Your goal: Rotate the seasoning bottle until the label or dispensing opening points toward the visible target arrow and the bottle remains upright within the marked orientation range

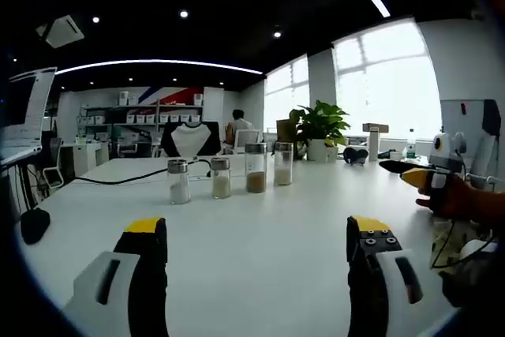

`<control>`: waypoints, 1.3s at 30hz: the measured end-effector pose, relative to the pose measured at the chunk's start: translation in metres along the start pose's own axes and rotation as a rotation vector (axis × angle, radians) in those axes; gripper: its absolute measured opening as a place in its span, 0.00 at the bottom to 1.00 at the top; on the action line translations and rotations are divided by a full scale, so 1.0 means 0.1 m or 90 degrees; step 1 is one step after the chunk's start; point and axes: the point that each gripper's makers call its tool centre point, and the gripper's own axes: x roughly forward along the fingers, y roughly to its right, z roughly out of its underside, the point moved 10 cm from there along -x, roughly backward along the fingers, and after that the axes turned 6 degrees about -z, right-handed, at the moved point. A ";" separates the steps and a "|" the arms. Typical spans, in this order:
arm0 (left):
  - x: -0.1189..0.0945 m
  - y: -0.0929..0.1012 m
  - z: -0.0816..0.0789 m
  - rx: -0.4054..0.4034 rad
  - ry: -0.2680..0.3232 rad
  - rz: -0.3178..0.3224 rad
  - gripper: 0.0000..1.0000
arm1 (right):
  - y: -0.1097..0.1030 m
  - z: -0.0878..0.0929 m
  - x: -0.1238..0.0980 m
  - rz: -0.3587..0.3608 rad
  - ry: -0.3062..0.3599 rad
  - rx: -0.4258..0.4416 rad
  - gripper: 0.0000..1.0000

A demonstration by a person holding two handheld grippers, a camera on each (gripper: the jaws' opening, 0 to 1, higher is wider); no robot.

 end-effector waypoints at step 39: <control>0.07 -0.03 0.02 0.000 -0.017 -0.013 0.99 | 0.00 0.13 0.08 0.032 -0.100 0.010 0.99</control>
